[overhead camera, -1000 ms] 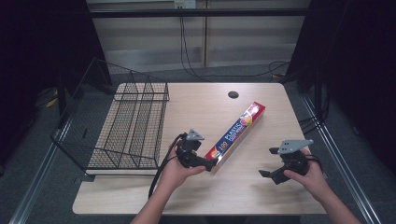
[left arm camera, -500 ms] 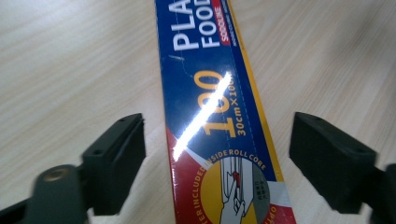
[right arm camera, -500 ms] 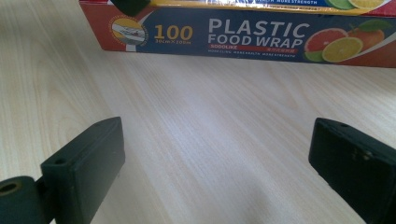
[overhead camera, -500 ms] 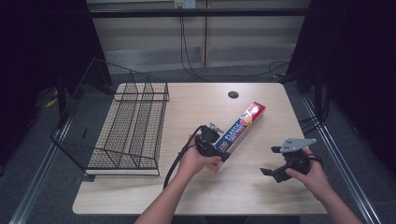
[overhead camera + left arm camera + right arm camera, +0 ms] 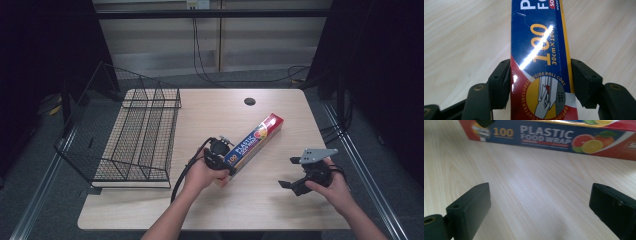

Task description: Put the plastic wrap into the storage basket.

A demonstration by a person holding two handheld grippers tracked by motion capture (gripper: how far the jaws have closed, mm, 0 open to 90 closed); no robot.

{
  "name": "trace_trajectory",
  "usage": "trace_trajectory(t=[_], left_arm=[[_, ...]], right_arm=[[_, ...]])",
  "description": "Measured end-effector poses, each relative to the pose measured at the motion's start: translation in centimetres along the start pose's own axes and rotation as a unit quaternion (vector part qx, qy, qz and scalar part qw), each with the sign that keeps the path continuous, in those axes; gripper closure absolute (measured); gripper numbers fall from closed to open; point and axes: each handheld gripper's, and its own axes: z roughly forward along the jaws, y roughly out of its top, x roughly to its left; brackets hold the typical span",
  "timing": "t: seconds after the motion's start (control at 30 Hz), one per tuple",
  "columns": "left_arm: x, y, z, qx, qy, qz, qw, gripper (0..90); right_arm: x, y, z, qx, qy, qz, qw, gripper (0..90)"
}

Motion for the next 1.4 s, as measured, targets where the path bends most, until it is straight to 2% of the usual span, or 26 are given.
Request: trace_trajectory(t=[0.03, 0.17, 0.2, 0.23, 0.27, 0.3, 0.33, 0.37, 0.53, 0.6, 0.63, 0.7, 0.8, 0.83, 0.9, 0.97, 1.03, 1.2, 1.27, 1.3, 1.4], left_arm=[[0.0, -0.5, -0.3, -0.001, 0.000, 0.004, 1.0000, 38.7], [0.0, -2.0, -1.2, 0.001, -0.003, -0.004, 1.0000, 38.1], [0.0, -2.0, -1.2, 0.001, -0.003, -0.004, 1.0000, 37.3], [0.3, -2.0, -1.3, -0.001, -0.013, -0.007, 0.9999, 36.0], [0.3, -2.0, -1.3, -0.001, -0.013, -0.007, 0.9999, 31.2], [0.4, -1.6, -1.2, -0.017, -0.009, -0.022, 0.9996, 23.8], [0.5, -1.2, -1.2, -0.019, 0.000, -0.016, 0.9997, 18.7], [0.6, -0.8, -1.1, -0.020, 0.001, -0.015, 0.9997, 17.6], [0.9, 1.4, -0.3, -0.018, -0.022, -0.017, 0.9995, 15.5], [0.8, 1.8, -0.2, -0.020, -0.022, -0.017, 0.9994, 14.4], [0.7, 2.5, 0.3, -0.015, -0.011, -0.005, 0.9998, 13.5], [0.7, 3.0, 0.6, -0.018, -0.007, -0.007, 0.9998, 10.4], [0.6, 3.6, 1.1, -0.028, -0.004, -0.001, 0.9996, 10.1], [0.5, 3.9, 1.2, -0.021, 0.000, -0.005, 0.9998, 9.3], [0.4, 4.3, 1.5, -0.015, 0.002, 0.010, 0.9998, 9.2], [0.4, 4.8, 1.7, -0.007, 0.002, 0.008, 0.9999, 9.7], [0.3, 5.2, 2.0, -0.008, 0.005, 0.015, 0.9998, 10.1], [0.3, 5.7, 2.3, -0.005, 0.004, 0.010, 0.9999, 12.3], [0.3, 5.8, 2.4, -0.003, 0.003, 0.015, 0.9999, 15.1], [0.2, 6.0, 2.6, -0.003, 0.005, 0.024, 0.9997, 15.1], [0.2, 6.2, 2.8, 0.002, 0.004, 0.025, 0.9997, 18.3]], right_arm=[[0.0, 0.0, 0.0, 0.000, -0.001, 0.002, 1.0000, 3.5], [-0.1, 0.2, 0.1, 0.003, -0.004, 0.002, 1.0000, 3.5], [-0.1, 0.2, 0.1, 0.003, -0.004, 0.002, 1.0000, 3.5], [0.0, 0.2, 0.0, 0.002, -0.003, 0.003, 1.0000, 3.5], [0.0, 0.2, 0.0, 0.002, -0.003, 0.003, 1.0000, 3.5], [0.0, 0.3, 0.0, 0.002, -0.004, 0.002, 1.0000, 3.5], [0.0, 0.3, 0.0, 0.001, -0.004, 0.002, 1.0000, 3.5], [0.0, 0.3, 0.0, 0.001, -0.004, 0.001, 1.0000, 3.5], [-0.1, 0.1, 0.0, 0.002, -0.006, 0.003, 1.0000, 3.5], [-0.1, 0.1, 0.0, 0.001, -0.007, 0.003, 1.0000, 3.5], [-0.1, 0.1, 0.0, 0.000, -0.006, 0.004, 1.0000, 3.5], [-0.1, 0.1, 0.0, 0.000, -0.005, 0.001, 1.0000, 3.5], [0.0, 0.2, 0.1, 0.002, -0.007, -0.006, 1.0000, 3.5], [0.0, 0.2, 0.1, 0.002, -0.005, -0.007, 1.0000, 3.5], [0.1, 0.3, 0.1, 0.002, -0.004, -0.010, 0.9999, 3.5], [0.0, 0.3, 0.1, 0.004, -0.005, -0.009, 0.9999, 3.5], [0.0, 0.2, 0.1, 0.003, -0.007, -0.008, 0.9999, 3.5], [-0.1, 0.2, 0.0, -0.001, -0.007, -0.007, 1.0000, 3.5], [-0.1, 0.2, 0.0, 0.000, -0.006, -0.007, 1.0000, 3.5], [-0.1, 0.2, 0.0, 0.001, -0.007, -0.005, 1.0000, 3.5], [-0.1, 0.2, 0.0, 0.000, -0.008, -0.005, 1.0000, 3.5]])
